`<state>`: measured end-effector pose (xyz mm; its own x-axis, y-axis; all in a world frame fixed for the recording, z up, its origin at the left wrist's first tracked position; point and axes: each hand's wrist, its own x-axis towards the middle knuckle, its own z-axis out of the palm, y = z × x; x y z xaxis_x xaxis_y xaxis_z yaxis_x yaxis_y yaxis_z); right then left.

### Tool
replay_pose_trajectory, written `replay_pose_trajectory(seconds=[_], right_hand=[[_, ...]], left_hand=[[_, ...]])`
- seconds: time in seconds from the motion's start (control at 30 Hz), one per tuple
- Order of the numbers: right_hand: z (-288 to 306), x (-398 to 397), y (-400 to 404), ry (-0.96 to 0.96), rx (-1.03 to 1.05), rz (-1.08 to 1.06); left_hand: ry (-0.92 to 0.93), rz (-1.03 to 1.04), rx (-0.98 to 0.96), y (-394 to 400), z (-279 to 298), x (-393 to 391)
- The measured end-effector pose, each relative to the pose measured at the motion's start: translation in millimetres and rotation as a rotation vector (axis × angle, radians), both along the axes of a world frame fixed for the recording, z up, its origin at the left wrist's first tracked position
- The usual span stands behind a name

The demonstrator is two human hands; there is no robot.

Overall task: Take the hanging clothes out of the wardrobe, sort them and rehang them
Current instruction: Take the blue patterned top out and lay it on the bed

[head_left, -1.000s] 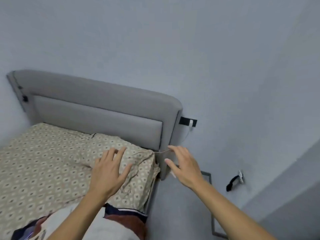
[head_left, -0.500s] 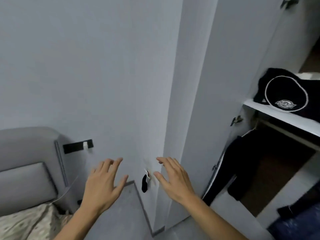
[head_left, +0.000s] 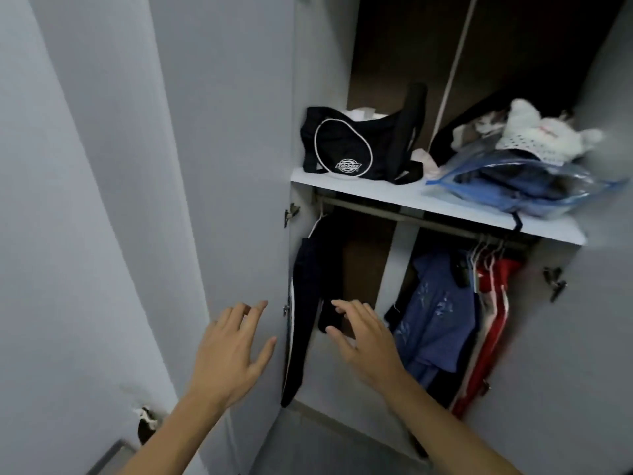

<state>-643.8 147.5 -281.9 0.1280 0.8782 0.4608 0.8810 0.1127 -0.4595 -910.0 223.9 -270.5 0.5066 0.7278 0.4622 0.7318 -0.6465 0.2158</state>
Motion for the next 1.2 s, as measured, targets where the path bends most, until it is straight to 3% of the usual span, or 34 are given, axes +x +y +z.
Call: replay_pose_trajectory(seconds=[0.23,0.7,0.9,1.2], right_hand=[[-16.3,113.7,-37.3,-0.003,-0.026,-0.269],[-34.6,296.2,-66.7,0.085,0.011,-0.604],[-38.3,334.2,-28.1,0.157,0.072,-0.8],[-79.0,373.1,38.5,0.061,-0.074,-0.965]], left_hand=[[0.008,-0.292,0.022,43.9,-15.9,149.3],[0.021,-0.608,0.037,96.8,-36.1,409.2],[0.042,-0.734,-0.062,128.1,-60.8,496.3],[0.207,-0.844,-0.132,207.1,-95.1,605.3]])
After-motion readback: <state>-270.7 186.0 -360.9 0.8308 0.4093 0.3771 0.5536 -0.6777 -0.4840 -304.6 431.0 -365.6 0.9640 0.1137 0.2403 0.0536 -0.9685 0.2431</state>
